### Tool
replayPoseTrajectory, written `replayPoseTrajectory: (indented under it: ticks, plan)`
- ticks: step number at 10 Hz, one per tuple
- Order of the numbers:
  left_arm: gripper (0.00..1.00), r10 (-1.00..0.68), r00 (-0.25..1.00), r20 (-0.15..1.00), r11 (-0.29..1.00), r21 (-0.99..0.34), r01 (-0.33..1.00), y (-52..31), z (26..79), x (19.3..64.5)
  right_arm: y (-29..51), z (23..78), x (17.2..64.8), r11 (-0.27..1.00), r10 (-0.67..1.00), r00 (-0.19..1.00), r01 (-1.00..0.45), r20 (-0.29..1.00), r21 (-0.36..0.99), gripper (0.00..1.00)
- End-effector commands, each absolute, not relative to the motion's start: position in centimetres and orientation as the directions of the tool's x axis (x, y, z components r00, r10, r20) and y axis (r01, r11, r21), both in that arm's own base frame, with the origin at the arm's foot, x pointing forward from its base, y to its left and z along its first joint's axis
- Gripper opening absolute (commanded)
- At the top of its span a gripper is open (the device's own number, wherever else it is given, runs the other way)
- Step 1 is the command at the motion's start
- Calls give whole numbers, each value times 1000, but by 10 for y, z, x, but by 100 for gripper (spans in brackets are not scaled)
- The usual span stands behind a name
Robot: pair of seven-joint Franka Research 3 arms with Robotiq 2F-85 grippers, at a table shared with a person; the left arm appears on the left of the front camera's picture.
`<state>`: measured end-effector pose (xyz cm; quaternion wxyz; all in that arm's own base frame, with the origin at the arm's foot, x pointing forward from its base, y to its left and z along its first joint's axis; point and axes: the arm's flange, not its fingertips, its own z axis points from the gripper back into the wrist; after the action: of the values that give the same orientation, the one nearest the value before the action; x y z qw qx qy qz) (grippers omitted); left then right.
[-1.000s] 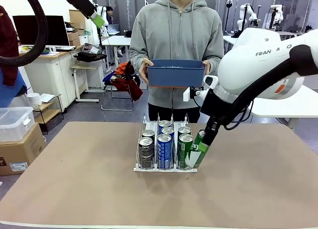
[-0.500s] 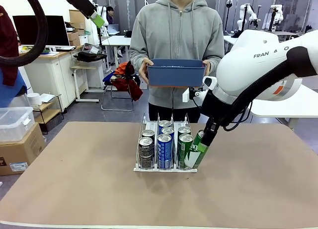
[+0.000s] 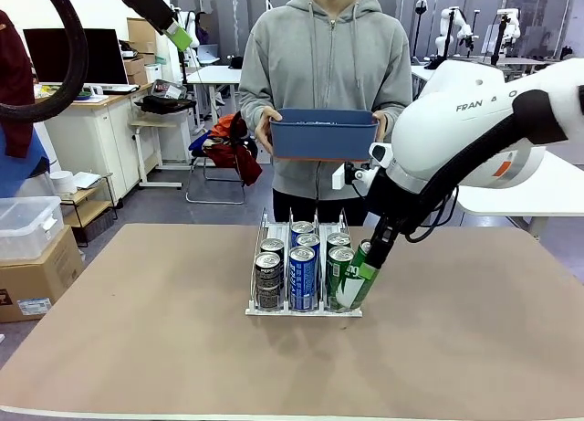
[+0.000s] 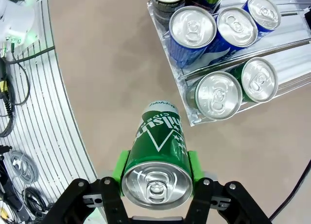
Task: Fill the beverage cans into the dispenser.
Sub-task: Place the picked Sprite in the line of the Automatic Can Dispenser with the same cans.
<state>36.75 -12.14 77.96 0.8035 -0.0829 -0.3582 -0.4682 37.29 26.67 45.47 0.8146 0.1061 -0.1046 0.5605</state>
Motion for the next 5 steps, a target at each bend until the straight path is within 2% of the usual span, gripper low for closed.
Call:
replayPoseTrajectory:
  ticks: [1,5]
  plan:
    - [100,-690,307,655,549,197,812,-119,779,367,272,456,385,390,874,385,-920,298,44,58]
    - [100,-690,307,655,549,197,812,-119,779,367,275,452,413,429,849,415,-903,326,32,58]
